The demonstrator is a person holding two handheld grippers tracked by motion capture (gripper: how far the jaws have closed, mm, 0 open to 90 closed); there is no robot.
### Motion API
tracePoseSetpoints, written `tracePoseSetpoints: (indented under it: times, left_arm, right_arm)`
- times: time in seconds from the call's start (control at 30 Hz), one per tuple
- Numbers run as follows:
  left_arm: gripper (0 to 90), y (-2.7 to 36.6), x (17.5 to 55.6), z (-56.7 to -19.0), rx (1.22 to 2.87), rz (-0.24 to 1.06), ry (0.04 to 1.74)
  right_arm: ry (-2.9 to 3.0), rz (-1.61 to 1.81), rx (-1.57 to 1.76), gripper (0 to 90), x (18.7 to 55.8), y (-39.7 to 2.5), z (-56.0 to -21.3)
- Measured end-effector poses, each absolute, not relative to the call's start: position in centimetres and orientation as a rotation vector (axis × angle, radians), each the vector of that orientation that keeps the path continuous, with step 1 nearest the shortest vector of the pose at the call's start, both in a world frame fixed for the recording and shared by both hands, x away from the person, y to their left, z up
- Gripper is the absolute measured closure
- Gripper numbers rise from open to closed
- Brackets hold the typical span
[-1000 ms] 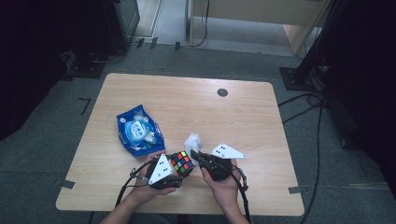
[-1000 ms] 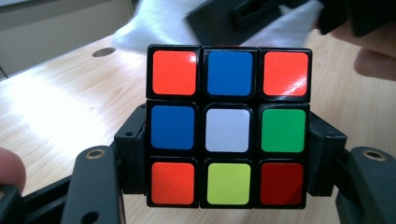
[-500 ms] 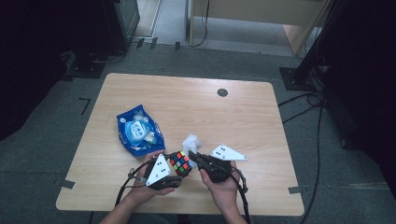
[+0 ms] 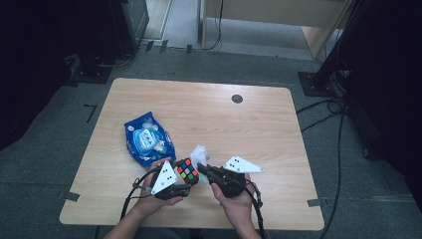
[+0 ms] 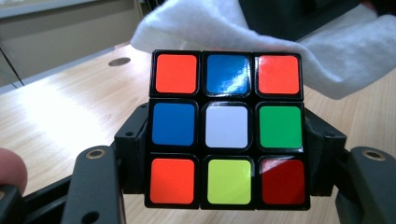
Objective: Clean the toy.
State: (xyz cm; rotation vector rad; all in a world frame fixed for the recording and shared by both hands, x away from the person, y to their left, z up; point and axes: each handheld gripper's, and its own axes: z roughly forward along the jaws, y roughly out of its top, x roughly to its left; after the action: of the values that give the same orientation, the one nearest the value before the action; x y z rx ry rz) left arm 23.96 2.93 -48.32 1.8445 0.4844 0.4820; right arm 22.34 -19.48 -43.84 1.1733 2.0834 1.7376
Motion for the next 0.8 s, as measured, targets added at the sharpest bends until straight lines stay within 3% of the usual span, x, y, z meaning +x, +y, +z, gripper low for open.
tracePoseSetpoints:
  times: [0.47,0.7,0.8]
  left_arm:
    - [33.9,3.7,24.5,-48.2,1.815,0.481,0.532]
    - [33.9,3.5,24.9,-48.6,1.834,0.486,0.559]
    - [33.9,3.4,24.9,-48.7,1.841,0.493,0.569]
  right_arm:
    - [1.968,1.228,1.462,85.6,26.0,-26.0,-48.6]
    - [1.9,1.203,1.472,54.8,26.0,-26.3,-48.1]
    - [1.903,1.31,1.452,46.5,25.4,-25.3,-46.6]
